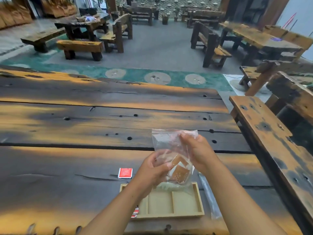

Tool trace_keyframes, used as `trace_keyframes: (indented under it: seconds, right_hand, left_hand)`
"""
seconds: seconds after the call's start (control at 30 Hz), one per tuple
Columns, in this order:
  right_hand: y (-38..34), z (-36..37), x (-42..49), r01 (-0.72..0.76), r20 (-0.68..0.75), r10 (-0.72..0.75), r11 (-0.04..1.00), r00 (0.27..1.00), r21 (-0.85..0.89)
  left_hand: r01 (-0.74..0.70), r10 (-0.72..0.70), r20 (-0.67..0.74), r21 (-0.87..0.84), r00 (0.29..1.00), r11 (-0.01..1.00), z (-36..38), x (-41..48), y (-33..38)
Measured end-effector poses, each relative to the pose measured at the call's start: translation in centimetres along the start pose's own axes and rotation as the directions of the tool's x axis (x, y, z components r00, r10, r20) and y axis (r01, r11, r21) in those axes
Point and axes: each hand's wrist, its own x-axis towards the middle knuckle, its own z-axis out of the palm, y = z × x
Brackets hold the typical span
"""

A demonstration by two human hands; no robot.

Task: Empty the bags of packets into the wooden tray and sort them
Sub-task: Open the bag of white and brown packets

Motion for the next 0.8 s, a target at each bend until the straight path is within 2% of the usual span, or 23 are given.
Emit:
trace_keyframes:
  seconds: [0.2,0.3,0.37,0.47,0.63,0.7,0.8]
  right_hand:
    - [-0.3,0.9,-0.3,0.069,0.049,-0.066,0.997,0.997,-0.047]
    - [-0.3,1.1,-0.4,0.096,0.074,-0.091,0.993,0.993,-0.069]
    - [-0.3,1.0,-0.3,0.116,0.085,-0.107,0.987,0.991,-0.108]
    - [-0.3,0.6,-0.2,0.128,0.09,-0.114,0.978,0.989,-0.163]
    - [-0.4,-0.5,-0.1,0.135,0.122,-0.109,0.962,0.987,-0.238]
    - [-0.4,-1.1,-0.1,0.129,0.122,-0.101,0.96,0.987,-0.249]
    - [-0.1,-2.2,-0.2,0.109,0.091,-0.088,0.962,0.992,-0.25]
  left_hand:
    - [-0.015,0.007,0.057,0.15,0.998,0.988,-2.1,-0.4,1.7]
    - [-0.097,0.094,0.026,0.205,0.995,0.974,-2.9,0.0,4.9]
    - [-0.154,0.153,0.027,0.299,0.988,0.942,-3.1,0.5,7.7]
    - [-0.213,0.197,0.09,0.558,0.976,0.802,-2.2,1.5,11.4]
    - [-0.309,0.236,0.224,0.845,0.946,0.437,0.4,3.0,12.9]
    - [-0.32,0.254,0.233,0.862,0.939,0.393,0.9,3.4,12.3]
    - [-0.302,0.267,0.2,0.852,0.943,0.427,1.3,3.6,11.0]
